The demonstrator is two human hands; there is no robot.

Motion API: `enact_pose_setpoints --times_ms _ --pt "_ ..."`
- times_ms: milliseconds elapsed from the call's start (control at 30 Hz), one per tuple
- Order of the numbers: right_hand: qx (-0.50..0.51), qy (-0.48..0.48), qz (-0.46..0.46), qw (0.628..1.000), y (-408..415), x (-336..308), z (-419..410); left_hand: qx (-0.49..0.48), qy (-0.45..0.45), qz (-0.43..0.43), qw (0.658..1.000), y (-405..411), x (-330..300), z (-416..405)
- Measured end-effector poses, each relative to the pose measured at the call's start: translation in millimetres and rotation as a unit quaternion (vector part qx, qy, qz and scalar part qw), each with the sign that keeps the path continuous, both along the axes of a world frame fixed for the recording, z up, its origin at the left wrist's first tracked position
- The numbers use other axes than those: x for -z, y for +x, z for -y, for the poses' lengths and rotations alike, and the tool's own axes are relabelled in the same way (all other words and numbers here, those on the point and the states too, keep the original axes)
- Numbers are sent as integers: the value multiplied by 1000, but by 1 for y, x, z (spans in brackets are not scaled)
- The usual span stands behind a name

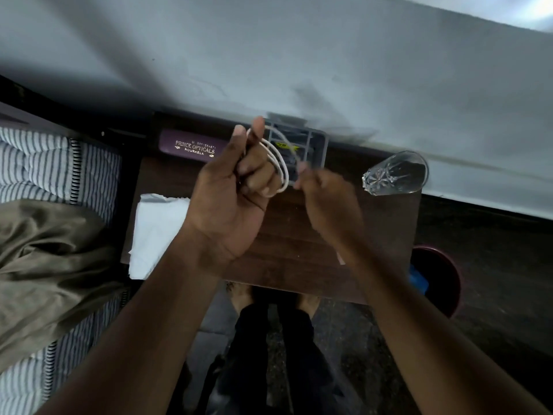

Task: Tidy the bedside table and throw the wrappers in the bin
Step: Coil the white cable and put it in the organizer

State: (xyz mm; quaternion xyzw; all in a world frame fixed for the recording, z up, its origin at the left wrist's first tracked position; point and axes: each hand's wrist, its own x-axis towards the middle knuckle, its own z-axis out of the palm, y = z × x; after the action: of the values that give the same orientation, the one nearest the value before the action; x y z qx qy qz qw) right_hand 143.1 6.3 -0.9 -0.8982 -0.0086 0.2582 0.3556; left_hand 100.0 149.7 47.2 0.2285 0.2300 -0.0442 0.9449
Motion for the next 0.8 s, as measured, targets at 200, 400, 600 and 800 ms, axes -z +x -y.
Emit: enact_pose_setpoints --times_ms 200,400,600,800 --pt "-224 -80 14 971 -32 -14 2 -57 162 -55 984 8 9 0" --pt "-285 -80 80 952 -27 -45 12 19 325 -57 944 4 17 15" --pt "-301 -6 106 948 -2 -62 18 129 469 -92 869 -10 25 28" --pt "-269 71 116 954 23 -58 24 205 459 -106 858 -15 21 24"
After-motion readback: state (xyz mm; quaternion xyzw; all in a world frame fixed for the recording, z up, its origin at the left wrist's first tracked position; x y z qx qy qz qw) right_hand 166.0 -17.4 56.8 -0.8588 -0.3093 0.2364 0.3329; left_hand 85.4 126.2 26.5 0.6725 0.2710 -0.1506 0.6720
